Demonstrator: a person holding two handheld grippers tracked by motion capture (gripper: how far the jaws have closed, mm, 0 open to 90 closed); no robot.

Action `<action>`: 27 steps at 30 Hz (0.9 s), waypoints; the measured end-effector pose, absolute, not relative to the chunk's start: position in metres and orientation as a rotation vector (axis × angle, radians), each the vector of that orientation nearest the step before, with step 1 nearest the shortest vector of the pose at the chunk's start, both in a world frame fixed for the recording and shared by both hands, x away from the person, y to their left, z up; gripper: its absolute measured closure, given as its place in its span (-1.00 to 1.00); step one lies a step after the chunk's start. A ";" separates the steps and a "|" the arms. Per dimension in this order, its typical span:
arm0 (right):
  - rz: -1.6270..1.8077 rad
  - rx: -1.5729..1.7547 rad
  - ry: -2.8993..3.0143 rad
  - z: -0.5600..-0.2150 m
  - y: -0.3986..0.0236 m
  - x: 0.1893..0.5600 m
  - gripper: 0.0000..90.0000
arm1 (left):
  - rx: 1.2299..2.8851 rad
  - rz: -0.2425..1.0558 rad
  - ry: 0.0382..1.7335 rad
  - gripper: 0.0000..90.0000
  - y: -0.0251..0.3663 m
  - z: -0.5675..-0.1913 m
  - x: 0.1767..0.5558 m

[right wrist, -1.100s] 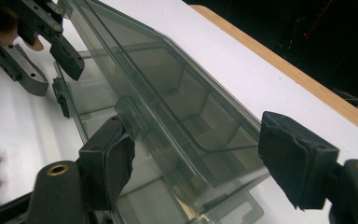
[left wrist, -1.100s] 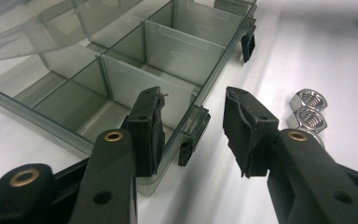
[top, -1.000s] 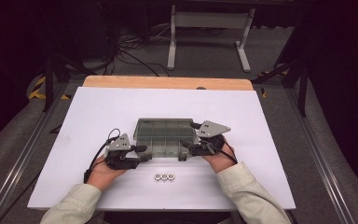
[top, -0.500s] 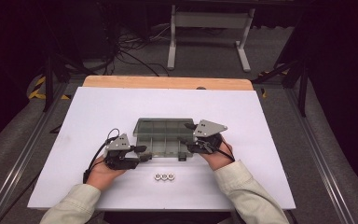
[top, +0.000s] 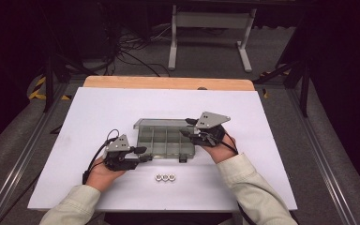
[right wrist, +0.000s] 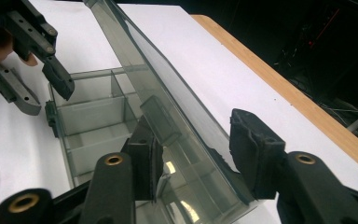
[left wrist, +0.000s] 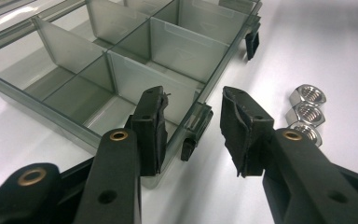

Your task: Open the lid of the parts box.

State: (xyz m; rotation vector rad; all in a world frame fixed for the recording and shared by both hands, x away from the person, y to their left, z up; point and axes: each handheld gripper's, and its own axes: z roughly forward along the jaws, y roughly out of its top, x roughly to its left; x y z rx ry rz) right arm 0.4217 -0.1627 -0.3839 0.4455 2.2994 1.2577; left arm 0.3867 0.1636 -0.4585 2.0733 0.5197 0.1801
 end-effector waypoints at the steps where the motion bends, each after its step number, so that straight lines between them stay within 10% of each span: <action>1: 1.261 0.447 2.299 -0.383 -0.163 0.422 0.26 | 2.072 0.176 0.523 0.35 0.164 -0.458 0.387; 27: 1.349 0.570 2.265 -0.365 -0.167 0.467 0.37 | 2.076 0.171 0.527 0.35 0.164 -0.458 0.384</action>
